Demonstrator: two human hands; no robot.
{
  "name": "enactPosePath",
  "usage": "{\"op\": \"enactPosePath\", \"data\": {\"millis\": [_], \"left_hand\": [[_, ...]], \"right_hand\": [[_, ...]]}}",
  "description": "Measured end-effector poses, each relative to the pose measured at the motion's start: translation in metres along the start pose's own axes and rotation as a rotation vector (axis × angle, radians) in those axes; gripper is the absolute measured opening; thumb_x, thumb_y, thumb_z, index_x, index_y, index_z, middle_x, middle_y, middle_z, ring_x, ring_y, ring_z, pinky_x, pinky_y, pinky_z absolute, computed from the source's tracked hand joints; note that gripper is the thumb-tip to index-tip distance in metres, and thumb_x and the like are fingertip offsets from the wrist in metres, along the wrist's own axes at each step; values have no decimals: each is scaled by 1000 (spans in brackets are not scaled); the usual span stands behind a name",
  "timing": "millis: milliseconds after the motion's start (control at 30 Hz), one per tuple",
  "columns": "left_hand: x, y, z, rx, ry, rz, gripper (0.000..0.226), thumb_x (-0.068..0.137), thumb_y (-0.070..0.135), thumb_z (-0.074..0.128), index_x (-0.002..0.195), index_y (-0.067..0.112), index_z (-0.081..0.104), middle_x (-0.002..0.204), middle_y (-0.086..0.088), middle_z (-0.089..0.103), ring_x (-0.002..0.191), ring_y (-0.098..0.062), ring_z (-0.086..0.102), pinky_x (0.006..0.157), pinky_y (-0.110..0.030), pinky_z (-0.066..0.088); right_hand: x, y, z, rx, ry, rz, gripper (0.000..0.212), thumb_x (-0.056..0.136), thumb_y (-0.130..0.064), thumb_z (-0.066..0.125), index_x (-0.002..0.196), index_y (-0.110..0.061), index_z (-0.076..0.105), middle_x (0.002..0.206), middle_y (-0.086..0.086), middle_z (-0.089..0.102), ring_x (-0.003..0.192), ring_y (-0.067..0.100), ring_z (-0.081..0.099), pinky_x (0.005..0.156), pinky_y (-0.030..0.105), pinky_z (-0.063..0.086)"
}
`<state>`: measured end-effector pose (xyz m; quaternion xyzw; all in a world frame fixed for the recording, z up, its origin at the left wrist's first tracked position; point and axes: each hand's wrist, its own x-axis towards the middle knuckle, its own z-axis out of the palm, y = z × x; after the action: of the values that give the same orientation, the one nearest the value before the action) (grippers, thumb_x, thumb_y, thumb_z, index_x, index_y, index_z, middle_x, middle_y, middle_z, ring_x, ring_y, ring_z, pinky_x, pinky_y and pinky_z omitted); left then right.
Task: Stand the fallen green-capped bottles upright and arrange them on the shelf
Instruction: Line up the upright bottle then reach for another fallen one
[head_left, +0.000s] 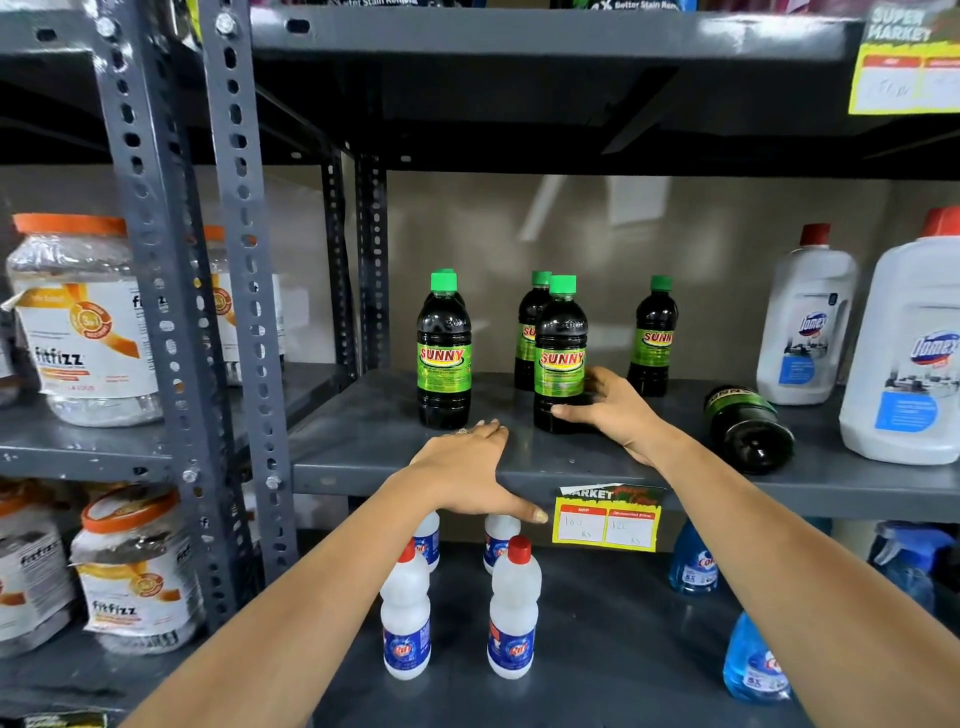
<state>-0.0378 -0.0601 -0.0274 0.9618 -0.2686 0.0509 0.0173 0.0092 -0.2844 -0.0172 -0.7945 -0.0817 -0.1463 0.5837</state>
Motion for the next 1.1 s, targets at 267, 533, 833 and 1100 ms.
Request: {"op": "enactPosePath", "data": {"millis": [267,533,833,1100], "left_hand": [[-5,-1,-3,-9,-25,20,132,60,86,61,157,15,7,165,1,2,151,-17,5,117,-39,20],[-7,1,-5,-70,-49,-8,128,61,90,54,157,18,11,165,4,5,151,-15,5,118,-41,17],[-5,12,-14,-329,-102,-30,124,58,99,29,155,23,25,164,6,16,149,-15,15,118,-41,17],[27,72,-7,-236,-191,122,131,56,101,28,158,21,10,165,5,0,151,-18,3,121,-43,11]], "right_hand": [[-4,-1,2,-66,35,-22,68,71,-11,84,130,-9,51,117,3,62,109,18,59,94,28,43],[-7,-3,4,-215,33,-34,68,72,-27,85,128,-14,48,118,-1,58,109,15,54,96,31,44],[-16,-22,-17,-358,346,-307,51,87,-48,64,121,-11,60,117,3,62,108,19,59,94,33,48],[-25,-41,-138,-1063,544,227,56,74,-34,72,118,0,60,127,23,55,120,42,50,91,46,48]]}}
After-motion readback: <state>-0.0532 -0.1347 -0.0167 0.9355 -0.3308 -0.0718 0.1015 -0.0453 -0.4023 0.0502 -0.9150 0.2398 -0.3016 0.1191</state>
